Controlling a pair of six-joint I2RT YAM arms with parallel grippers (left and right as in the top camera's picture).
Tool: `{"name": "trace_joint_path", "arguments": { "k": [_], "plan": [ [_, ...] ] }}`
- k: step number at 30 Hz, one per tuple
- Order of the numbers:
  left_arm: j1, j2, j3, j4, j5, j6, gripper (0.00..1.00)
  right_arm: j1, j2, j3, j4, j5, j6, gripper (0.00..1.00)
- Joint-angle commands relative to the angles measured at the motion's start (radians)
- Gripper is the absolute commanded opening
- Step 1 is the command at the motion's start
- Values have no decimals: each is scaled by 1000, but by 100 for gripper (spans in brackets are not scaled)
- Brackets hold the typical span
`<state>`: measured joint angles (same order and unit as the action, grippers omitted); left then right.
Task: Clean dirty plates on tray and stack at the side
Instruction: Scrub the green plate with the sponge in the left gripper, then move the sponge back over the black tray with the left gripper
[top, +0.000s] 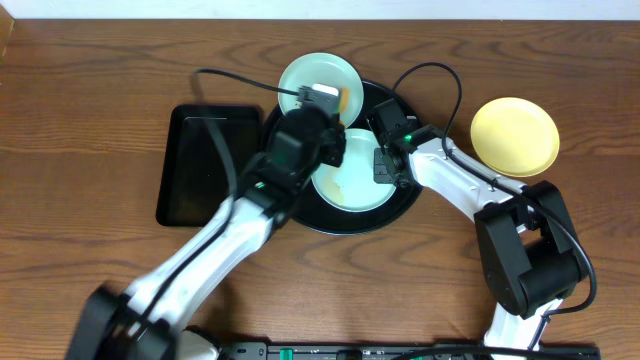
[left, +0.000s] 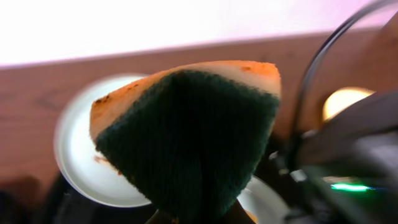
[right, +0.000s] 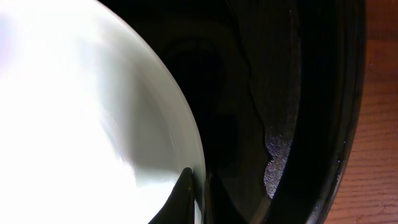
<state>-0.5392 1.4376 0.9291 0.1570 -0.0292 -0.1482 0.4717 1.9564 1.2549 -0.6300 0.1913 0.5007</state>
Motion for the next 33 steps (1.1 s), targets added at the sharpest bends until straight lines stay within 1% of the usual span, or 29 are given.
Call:
{"name": "trace_joint_path", "arguments": {
  "k": [1,4,9,13,17,22,25,28,33],
  "plan": [
    [33,-117,5,-98,-10,19,8,6,13,-26,-5,3,-27,1],
    [83,-201,5,-266,-9,-1,8,7,6,-14,-10,3,-48,1],
    [201,-269,5,-544,-8,-134,8,8,-61,10,-10,5,-103,1],
    [280,-271,4,-671,15,-187,8,21,-183,16,-9,70,-140,1],
    [361,-266,4,-747,17,-187,8,52,-324,16,-3,206,-224,1],
    [494,-255,4,-809,42,-184,11,113,-437,16,38,366,-332,1],
    [585,-233,4,-831,170,-137,12,166,-463,16,64,464,-375,1],
    [670,-198,4,-838,307,-80,11,232,-463,15,82,633,-386,1],
    [758,-108,4,-830,437,-29,11,341,-436,13,155,933,-385,1]
  ]
}}
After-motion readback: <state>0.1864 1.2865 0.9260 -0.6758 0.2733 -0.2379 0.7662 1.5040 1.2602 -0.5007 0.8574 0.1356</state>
